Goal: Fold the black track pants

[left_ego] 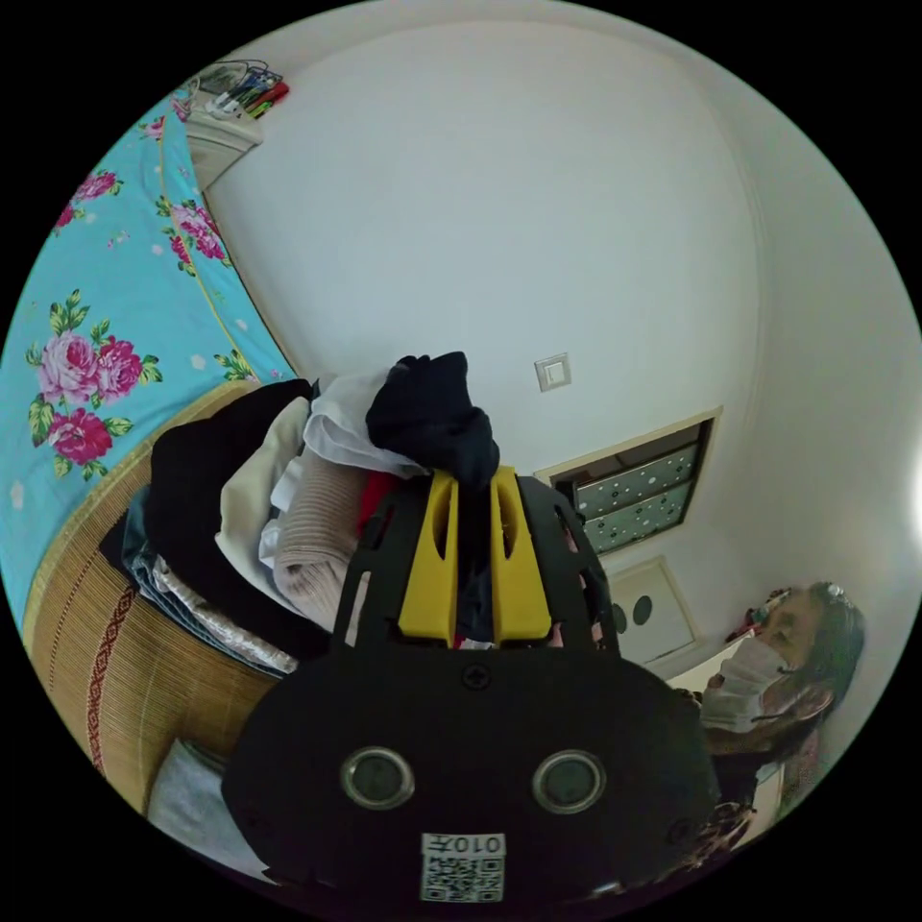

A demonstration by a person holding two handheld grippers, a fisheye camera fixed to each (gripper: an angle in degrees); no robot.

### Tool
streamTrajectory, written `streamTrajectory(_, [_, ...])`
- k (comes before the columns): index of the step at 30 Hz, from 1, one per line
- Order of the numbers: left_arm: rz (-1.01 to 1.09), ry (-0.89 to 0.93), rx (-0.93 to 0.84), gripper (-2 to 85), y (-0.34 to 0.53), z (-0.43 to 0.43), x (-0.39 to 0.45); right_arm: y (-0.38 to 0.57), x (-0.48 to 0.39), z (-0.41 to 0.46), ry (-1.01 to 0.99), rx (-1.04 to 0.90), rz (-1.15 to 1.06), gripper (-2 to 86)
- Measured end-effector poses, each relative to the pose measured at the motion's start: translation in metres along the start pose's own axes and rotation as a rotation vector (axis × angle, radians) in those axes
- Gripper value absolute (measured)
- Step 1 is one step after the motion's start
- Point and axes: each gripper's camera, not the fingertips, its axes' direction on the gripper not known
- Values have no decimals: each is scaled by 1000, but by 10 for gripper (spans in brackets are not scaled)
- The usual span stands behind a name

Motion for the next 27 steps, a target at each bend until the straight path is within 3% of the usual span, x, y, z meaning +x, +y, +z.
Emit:
streamTrajectory(6, [5,11,-34,62,-14,-4,-2,-2,19,60,-130,-19,88,88])
streamTrajectory(11, [2,28,-53,61,-21,-8,-6,6,28,87,-12,-11,154,88])
streamTrajectory(22, [-11,68,-52,60,-25,-16,-13,25,38,107,-32,91,139,34])
streamTrajectory(27, [4,21,-69,62,-28,-29,-10,61,29,70,-31,220,81,27])
